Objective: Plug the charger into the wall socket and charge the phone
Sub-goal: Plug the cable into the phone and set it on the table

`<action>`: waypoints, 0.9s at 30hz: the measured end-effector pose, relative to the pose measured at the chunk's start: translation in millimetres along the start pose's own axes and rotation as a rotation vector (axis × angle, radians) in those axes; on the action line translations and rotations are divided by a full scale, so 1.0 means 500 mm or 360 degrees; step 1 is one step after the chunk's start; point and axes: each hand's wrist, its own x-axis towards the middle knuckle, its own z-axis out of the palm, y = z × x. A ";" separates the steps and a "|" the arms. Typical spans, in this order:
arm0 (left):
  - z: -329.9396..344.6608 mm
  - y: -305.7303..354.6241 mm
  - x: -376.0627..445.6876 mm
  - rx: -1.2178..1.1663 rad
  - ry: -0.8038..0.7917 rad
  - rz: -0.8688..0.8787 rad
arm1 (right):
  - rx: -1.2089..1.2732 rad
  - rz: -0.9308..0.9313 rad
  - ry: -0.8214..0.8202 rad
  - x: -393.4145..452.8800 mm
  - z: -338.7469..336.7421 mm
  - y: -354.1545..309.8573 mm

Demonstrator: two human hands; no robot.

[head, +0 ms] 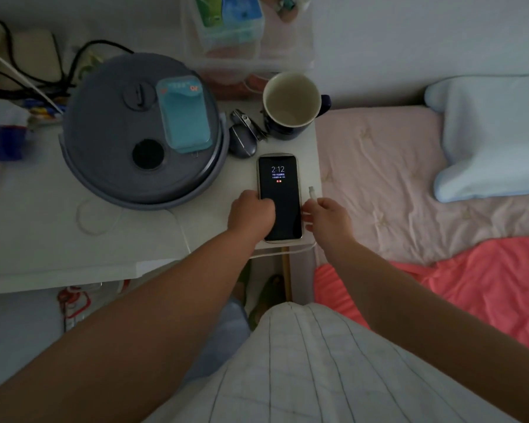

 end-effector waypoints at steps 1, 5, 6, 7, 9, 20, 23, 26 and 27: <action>-0.002 0.001 0.006 -0.0043 0.0006 -0.0046 | 0.0016 0.0022 -0.0005 -0.001 0.001 0.000; -0.009 -0.009 0.019 -0.0525 -0.0004 -0.0295 | 0.0108 0.0072 -0.0017 -0.015 -0.005 -0.004; -0.009 -0.014 0.016 -0.0629 -0.0006 -0.0335 | 0.0143 0.0065 -0.0027 -0.022 -0.008 -0.007; -0.011 -0.017 0.009 -0.0691 -0.0027 -0.0363 | 0.0167 0.0058 -0.0047 -0.032 -0.010 -0.011; -0.013 -0.021 -0.009 -0.0822 -0.0070 -0.0382 | 0.0207 0.0037 -0.0083 -0.054 -0.013 -0.019; -0.095 0.056 -0.199 -0.1676 -0.0956 -0.0141 | 0.0345 -0.0332 -0.0132 -0.240 -0.104 -0.124; -0.123 0.095 -0.248 -0.1759 -0.1024 -0.0035 | 0.0317 -0.0491 -0.0182 -0.289 -0.139 -0.167; -0.150 0.132 -0.293 -0.1881 -0.1075 0.0139 | 0.0323 -0.0633 -0.0193 -0.339 -0.170 -0.205; -0.159 0.143 -0.307 -0.1932 -0.1096 0.0206 | 0.0304 -0.0680 -0.0173 -0.356 -0.177 -0.215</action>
